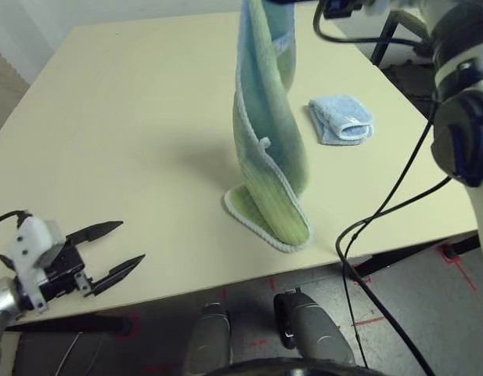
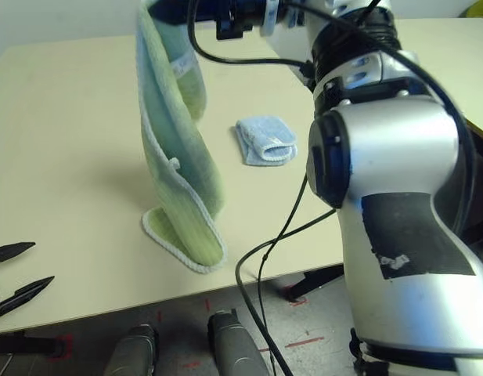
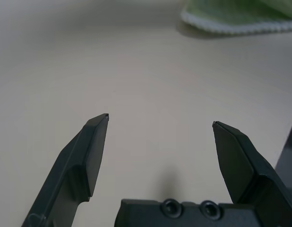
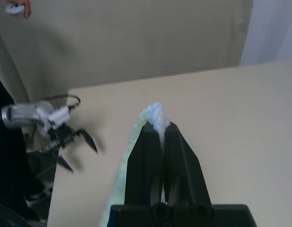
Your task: Fold the towel and set it aside.
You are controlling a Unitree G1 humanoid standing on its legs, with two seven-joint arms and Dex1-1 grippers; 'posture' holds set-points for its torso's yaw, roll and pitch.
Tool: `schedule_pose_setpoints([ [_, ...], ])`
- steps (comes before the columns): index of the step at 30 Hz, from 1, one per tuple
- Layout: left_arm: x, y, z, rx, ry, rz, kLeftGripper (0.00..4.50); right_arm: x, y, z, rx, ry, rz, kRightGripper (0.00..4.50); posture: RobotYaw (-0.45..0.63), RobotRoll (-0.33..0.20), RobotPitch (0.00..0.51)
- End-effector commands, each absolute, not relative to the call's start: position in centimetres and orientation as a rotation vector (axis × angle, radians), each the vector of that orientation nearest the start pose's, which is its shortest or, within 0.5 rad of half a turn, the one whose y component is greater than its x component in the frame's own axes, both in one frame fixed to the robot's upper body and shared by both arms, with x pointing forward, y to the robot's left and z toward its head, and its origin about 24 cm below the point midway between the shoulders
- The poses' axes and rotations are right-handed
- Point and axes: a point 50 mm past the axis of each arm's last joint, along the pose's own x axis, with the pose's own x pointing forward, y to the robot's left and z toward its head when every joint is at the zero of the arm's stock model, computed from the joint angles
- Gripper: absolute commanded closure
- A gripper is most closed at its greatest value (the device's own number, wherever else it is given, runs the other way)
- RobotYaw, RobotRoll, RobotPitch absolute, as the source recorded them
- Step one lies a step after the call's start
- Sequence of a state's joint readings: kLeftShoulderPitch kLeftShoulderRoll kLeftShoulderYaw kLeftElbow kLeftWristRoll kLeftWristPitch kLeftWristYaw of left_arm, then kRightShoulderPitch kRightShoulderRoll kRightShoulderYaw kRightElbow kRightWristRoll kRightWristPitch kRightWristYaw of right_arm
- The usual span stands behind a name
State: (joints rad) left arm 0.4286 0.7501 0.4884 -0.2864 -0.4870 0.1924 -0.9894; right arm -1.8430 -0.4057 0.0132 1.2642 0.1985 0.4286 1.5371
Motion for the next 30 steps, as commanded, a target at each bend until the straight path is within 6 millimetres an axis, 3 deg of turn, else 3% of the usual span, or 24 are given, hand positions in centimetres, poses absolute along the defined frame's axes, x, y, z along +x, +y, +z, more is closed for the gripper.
schedule_pose_setpoints([
  [1, 18.1, 27.0, 12.6, 0.313, 0.226, -0.48, 0.0, 36.1, -9.4, 39.3, -0.208, -0.095, 1.441, 4.46, -0.01, 0.0, 0.136],
  [4, 19.0, 23.8, 13.7, 0.288, 0.18, -0.56, 0.0, 36.5, -9.1, 40.3, -0.133, -0.192, 1.327, 4.46, -0.02, 0.0, 0.139],
  [5, 19.4, 22.9, 14.0, 0.285, 0.16, -0.578, 0.0, 36.4, -9.1, 41.3, -0.034, -0.246, 1.274, 4.46, -0.02, 0.0, 0.14],
  [6, 19.6, 22.3, 14.3, 0.289, 0.147, -0.585, 0.0, 36.4, -9.2, 42.2, 0.061, -0.281, 1.232, 4.46, -0.02, 0.0, 0.14],
  [8, 19.9, 21.7, 14.6, 0.301, 0.131, -0.595, 0.0, 36.4, -9.6, 42.8, 0.089, -0.277, 1.17, 4.46, -0.02, 0.0, 0.14],
  [13, 20.2, 22.8, 14.5, 0.32, 0.14, -0.566, 0.0, 38.4, -11.5, 39.8, -0.442, -0.125, 0.897, 4.46, -0.02, 0.0, 0.138],
  [16, 20.2, 23.3, 14.5, 0.337, 0.142, -0.562, 0.0, 38.6, -12.1, 38.9, -0.528, -0.052, 0.904, 4.46, -0.02, 0.0, 0.139],
  [20, 20.1, 23.5, 14.4, 0.369, 0.139, -0.576, 0.0, 35.8, -11.3, 40.2, -0.349, 0.033, 1.329, 4.46, -0.03, 0.0, 0.137],
  [23, 20.0, 23.6, 14.4, 0.376, 0.131, -0.58, 0.0, 33.0, -10.3, 43.3, -0.03, -0.063, 1.622, 4.46, -0.03, 0.0, 0.136],
  [26, 20.1, 23.6, 14.3, 0.388, 0.125, -0.587, 0.0, 33.2, -9.6, 44.3, 0.113, -0.145, 1.519, 4.46, -0.03, 0.0, 0.134],
  [30, 20.1, 23.5, 14.2, 0.395, 0.118, -0.596, 0.0, 36.1, -9.4, 43.4, 0.14, -0.229, 1.145, 4.46, -0.03, 0.0, 0.134],
])
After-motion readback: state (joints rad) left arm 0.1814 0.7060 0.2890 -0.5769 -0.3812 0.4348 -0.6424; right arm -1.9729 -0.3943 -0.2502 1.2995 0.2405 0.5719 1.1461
